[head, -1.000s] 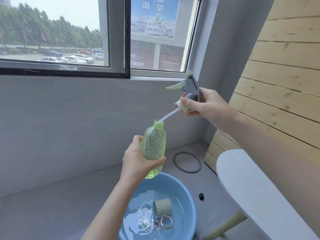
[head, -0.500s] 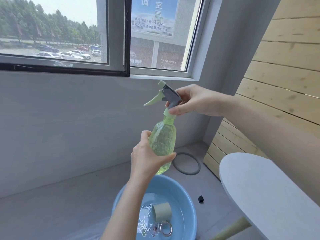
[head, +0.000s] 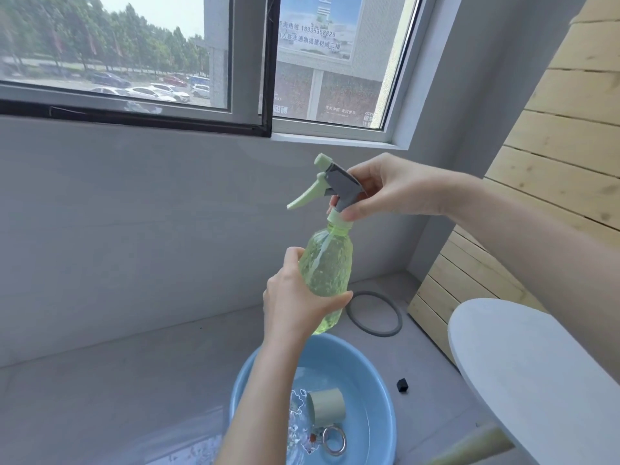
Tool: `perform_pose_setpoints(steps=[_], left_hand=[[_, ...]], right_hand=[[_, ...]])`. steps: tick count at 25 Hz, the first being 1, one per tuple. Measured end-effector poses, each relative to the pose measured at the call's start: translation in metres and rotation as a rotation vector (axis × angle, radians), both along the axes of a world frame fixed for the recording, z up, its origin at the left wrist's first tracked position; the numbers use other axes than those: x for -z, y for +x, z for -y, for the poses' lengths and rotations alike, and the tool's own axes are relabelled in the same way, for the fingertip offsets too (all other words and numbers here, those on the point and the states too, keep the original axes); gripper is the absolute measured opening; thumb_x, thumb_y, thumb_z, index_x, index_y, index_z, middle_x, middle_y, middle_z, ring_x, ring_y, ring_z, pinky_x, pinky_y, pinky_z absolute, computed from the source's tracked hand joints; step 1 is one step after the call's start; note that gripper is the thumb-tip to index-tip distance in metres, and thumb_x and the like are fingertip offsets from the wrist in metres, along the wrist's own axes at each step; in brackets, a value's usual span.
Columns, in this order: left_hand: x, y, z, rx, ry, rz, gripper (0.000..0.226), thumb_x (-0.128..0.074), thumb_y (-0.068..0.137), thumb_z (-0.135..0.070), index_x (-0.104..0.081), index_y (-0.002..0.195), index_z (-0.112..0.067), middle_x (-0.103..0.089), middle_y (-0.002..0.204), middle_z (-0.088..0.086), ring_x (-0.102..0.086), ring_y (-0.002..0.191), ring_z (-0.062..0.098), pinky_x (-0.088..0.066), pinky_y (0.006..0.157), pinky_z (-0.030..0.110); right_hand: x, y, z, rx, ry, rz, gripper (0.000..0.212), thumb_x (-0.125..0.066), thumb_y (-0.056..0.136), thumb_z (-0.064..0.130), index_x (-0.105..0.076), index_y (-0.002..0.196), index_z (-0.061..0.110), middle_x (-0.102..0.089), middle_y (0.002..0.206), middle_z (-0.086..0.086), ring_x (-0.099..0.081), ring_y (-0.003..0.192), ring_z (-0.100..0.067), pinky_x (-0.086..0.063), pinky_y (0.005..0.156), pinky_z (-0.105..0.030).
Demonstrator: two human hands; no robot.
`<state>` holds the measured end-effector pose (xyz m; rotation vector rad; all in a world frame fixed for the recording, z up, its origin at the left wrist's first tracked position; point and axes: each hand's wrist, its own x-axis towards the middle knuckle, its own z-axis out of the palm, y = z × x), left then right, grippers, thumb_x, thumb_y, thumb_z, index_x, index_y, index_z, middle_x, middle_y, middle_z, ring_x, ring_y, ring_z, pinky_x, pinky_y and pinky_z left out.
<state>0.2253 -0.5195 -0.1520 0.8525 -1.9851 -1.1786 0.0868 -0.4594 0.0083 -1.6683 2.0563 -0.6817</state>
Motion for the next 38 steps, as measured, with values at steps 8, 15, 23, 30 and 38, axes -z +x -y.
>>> perform_pose_setpoints(steps=[8, 15, 23, 30, 38], left_hand=[[0.0, 0.006, 0.0, -0.028, -0.08, 0.07, 0.073, -0.084, 0.06, -0.046, -0.042, 0.117, -0.028, -0.056, 0.098, -0.008, -0.043, 0.091, 0.017, -0.032, 0.074, 0.027], [0.002, 0.005, -0.005, -0.069, -0.064, 0.075, 0.071, -0.085, 0.06, -0.044, -0.044, 0.115, -0.025, -0.059, 0.101, -0.005, -0.054, 0.102, 0.024, -0.036, 0.076, 0.03], [0.0, 0.006, -0.011, -0.106, -0.126, 0.051, 0.074, -0.084, 0.061, -0.045, -0.044, 0.119, -0.024, -0.062, 0.106, -0.004, -0.055, 0.101, 0.022, -0.033, 0.074, 0.028], [0.0, 0.01, -0.011, -0.097, -0.11, 0.028, 0.074, -0.083, 0.062, -0.046, -0.043, 0.121, -0.024, -0.061, 0.107, -0.004, -0.053, 0.105, 0.02, -0.034, 0.077, 0.027], [0.001, 0.012, -0.014, -0.098, -0.124, 0.027, 0.072, -0.083, 0.061, -0.046, -0.044, 0.116, -0.023, -0.062, 0.105, -0.005, -0.055, 0.099, 0.021, -0.034, 0.073, 0.029]], right_hand=[[0.006, 0.005, 0.0, -0.001, 0.029, -0.07, 0.021, -0.072, 0.082, 0.004, -0.067, 0.102, 0.004, -0.07, 0.103, -0.016, -0.063, 0.087, -0.01, -0.052, 0.088, -0.028], [0.022, 0.019, 0.004, 0.197, 0.011, -0.118, 0.024, -0.075, 0.079, 0.03, -0.063, 0.073, 0.01, -0.061, 0.07, -0.006, -0.056, 0.061, -0.013, -0.046, 0.064, -0.027], [0.026, 0.04, -0.002, 0.454, -0.064, -0.263, 0.04, -0.067, 0.079, 0.054, -0.06, 0.072, 0.015, -0.059, 0.062, 0.001, -0.056, 0.06, -0.013, -0.044, 0.06, -0.025], [0.017, 0.046, -0.009, 0.292, -0.007, -0.121, 0.047, -0.073, 0.078, 0.048, -0.064, 0.091, 0.004, -0.055, 0.074, 0.001, -0.049, 0.066, -0.011, -0.041, 0.065, -0.026], [0.024, 0.05, -0.014, 0.371, -0.103, -0.205, 0.029, -0.077, 0.074, 0.043, -0.068, 0.074, 0.015, -0.064, 0.07, 0.008, -0.055, 0.067, -0.008, -0.043, 0.061, -0.022]])
